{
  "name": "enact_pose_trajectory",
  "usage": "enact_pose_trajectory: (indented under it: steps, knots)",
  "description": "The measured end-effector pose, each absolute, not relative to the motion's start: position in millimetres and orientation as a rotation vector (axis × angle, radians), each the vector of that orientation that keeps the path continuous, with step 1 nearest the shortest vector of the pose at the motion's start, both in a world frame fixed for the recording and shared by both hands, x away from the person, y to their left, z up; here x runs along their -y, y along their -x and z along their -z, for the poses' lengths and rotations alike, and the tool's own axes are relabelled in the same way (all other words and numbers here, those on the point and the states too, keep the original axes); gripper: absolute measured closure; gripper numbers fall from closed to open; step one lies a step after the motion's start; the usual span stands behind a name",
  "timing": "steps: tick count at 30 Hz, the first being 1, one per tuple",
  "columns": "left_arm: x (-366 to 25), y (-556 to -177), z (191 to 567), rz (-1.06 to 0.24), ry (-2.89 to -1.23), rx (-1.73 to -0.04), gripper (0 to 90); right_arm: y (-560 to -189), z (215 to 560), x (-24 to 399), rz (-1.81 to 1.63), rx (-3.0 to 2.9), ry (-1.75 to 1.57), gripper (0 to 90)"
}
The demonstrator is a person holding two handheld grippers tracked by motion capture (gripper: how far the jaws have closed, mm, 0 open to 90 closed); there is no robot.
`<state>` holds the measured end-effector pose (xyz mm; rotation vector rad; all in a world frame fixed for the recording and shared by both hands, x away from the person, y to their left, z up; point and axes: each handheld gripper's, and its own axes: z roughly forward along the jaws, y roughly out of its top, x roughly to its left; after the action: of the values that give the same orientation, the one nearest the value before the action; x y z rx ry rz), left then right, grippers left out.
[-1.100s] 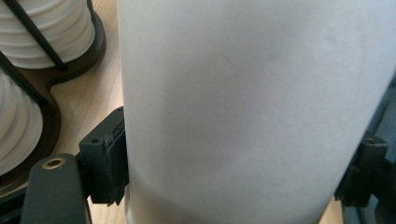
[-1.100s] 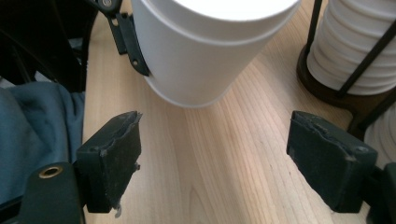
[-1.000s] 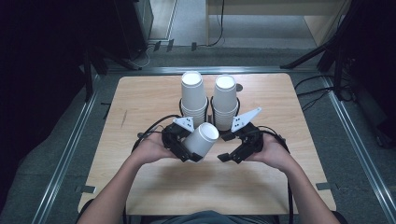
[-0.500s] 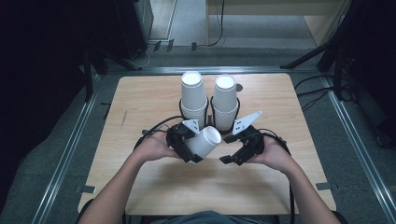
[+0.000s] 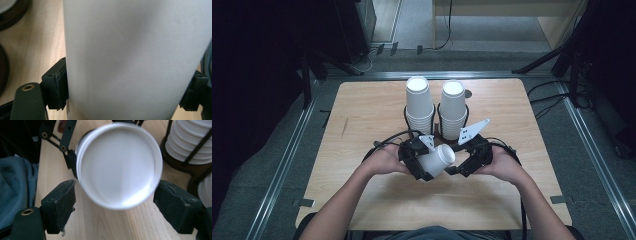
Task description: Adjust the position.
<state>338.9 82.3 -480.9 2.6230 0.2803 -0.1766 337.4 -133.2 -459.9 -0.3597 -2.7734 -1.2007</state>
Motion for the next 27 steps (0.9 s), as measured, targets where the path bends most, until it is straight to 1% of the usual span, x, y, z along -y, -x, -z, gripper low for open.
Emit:
enact_pose_trajectory:
  steps: [5, 9, 10, 12, 15, 16, 19, 20, 27]
  knots:
    - [-76.3, -336.5, 482.4, 0.204, -2.626, -0.276, 15.5, -336.8, 458.9, 125.1, 1.188, 2.782, 0.323, 17.9]
    - [-73.4, -334.0, 483.5, 0.199, -2.636, -0.245, 14.7, -337.1, 458.7, 119.3, 1.175, 2.774, 0.295, 18.9]
    - [-73.6, -332.4, 484.5, 0.181, -2.642, -0.225, 14.3, -336.1, 458.7, 118.3, 1.162, 2.775, 0.251, 23.5]
    - [-74.1, -332.0, 484.8, 0.167, -2.641, -0.209, 13.5, -335.4, 458.0, 118.0, 1.154, 2.784, 0.239, 24.1]
    - [-76.0, -329.7, 482.4, 0.087, -2.623, -0.179, 11.9, -334.1, 455.7, 118.2, 1.143, 2.809, 0.226, 24.5]
    - [-77.4, -328.4, 481.2, 0.064, -2.601, -0.183, 11.3, -333.8, 454.9, 118.8, 1.149, 2.818, 0.223, 24.5]
    - [-79.0, -330.1, 477.3, 0.089, -2.557, -0.248, 1.4, -336.0, 453.5, 121.6, 1.165, 2.822, 0.253, 24.6]
    - [-79.9, -330.2, 476.4, 0.078, -2.551, -0.253, 0.3, -336.7, 453.4, 122.7, 1.169, 2.815, 0.266, 24.6]
    - [-88.8, -334.6, 471.6, 0.063, -2.479, -0.302, 0.0, -337.9, 450.8, 129.1, 1.204, 2.799, 0.298, 24.5]
